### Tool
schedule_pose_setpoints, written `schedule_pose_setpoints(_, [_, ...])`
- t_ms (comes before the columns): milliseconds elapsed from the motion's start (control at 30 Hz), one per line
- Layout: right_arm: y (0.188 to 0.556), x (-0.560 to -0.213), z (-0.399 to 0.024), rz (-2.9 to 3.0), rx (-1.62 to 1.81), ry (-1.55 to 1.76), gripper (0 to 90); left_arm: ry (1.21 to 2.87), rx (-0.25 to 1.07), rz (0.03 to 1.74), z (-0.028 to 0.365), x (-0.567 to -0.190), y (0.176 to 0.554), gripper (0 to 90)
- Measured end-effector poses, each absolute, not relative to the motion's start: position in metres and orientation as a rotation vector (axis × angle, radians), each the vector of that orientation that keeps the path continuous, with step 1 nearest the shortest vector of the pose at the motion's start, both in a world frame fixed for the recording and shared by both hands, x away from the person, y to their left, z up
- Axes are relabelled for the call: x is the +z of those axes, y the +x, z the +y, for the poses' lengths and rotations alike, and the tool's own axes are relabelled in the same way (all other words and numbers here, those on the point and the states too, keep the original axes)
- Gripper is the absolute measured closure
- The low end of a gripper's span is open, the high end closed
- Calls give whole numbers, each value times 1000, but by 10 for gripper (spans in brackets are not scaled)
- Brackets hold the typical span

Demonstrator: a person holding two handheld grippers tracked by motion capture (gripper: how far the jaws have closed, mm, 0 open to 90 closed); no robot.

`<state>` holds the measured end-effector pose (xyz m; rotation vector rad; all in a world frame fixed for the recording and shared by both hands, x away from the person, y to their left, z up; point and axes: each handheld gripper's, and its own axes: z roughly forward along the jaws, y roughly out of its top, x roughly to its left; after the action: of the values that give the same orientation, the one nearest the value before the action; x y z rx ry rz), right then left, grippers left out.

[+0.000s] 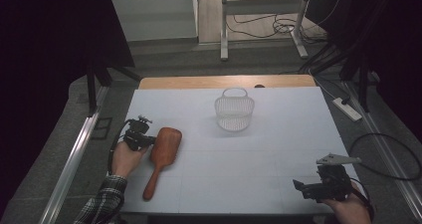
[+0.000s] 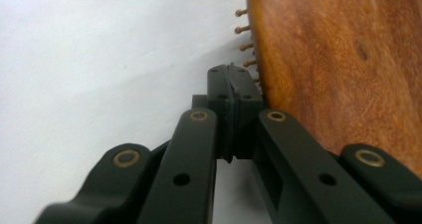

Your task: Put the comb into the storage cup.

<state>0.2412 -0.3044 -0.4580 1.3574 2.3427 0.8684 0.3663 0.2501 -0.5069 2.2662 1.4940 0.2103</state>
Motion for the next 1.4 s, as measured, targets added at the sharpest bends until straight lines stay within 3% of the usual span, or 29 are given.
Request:
schedule_pose_setpoints(733, [240, -458, -305, 2336, 877, 1353, 15, 2213, 215, 1418, 252, -497, 363, 886])
schedule_pose_setpoints(967, [240, -457, -305, 2336, 881, 1350, 15, 2189, 212, 1367, 255, -488, 352, 790])
schedule_pose_setpoints(1133, [239, -457, -305, 2336, 883, 1346, 16, 2169, 223, 1368, 258, -484, 343, 687])
schedule_pose_setpoints(1233, [239, -457, -305, 2336, 886, 1344, 16, 2161, 244, 1362, 262, -481, 335, 564])
schedule_pose_setpoints(1400, [239, -457, -305, 2335, 887, 1341, 15, 2146, 264, 1368, 265, -479, 327, 477])
